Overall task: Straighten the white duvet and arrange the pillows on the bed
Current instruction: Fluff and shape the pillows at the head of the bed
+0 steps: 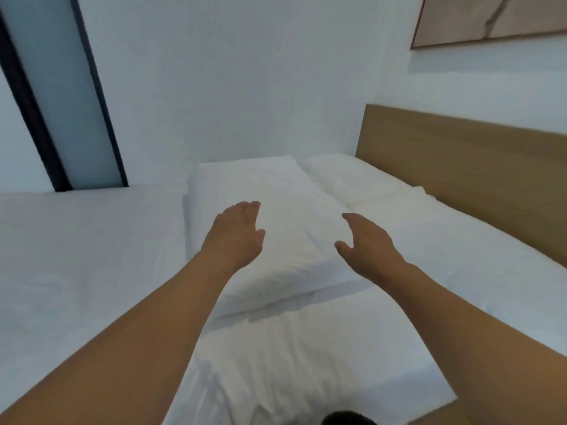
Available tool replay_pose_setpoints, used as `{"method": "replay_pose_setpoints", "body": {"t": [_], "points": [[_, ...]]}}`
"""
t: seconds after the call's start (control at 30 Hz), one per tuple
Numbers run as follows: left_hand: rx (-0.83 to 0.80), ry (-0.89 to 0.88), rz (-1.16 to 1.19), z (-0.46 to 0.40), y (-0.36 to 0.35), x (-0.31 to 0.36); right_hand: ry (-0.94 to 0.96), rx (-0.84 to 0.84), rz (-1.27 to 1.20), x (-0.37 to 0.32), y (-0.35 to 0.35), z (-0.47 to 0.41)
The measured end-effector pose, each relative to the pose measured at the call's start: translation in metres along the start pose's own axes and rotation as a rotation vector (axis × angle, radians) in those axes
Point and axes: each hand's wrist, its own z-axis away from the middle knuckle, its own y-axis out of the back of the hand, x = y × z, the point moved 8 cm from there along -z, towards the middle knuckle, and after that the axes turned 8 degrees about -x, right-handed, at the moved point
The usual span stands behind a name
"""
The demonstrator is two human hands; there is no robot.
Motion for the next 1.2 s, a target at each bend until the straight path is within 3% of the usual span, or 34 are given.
{"method": "replay_pose_setpoints", "body": {"t": [0.17,0.37,0.43,0.63,0.83,1.03,1.2], "points": [[-0.097,-0.129,-0.206,0.019,-0.045,0.099,0.0,-0.024,-0.02,0.052,0.034,0.071],[0.001,-0.264,-0.215,-0.023,-0.035,0.213,-0.396,-0.008,0.042,0.218,0.08,0.097],[-0.04,-0.348,-0.187,-0.027,-0.055,0.248,-0.478,-0.038,0.027,0.264,0.061,0.102],[-0.186,-0.511,-0.57,-0.08,-0.164,0.289,-0.721,-0.292,0.015,0.349,-0.039,0.092],[-0.206,-0.505,-0.538,-0.19,-0.267,0.325,-0.674,-0.222,0.226,0.406,-0.091,0.017],[-0.244,-0.587,-0.649,-0.303,-0.38,0.337,-0.685,-0.14,0.522,0.452,-0.144,-0.025],[-0.062,-0.601,-0.596,-0.352,-0.44,0.35,-0.571,0.116,0.525,0.469,-0.164,-0.041]]}}
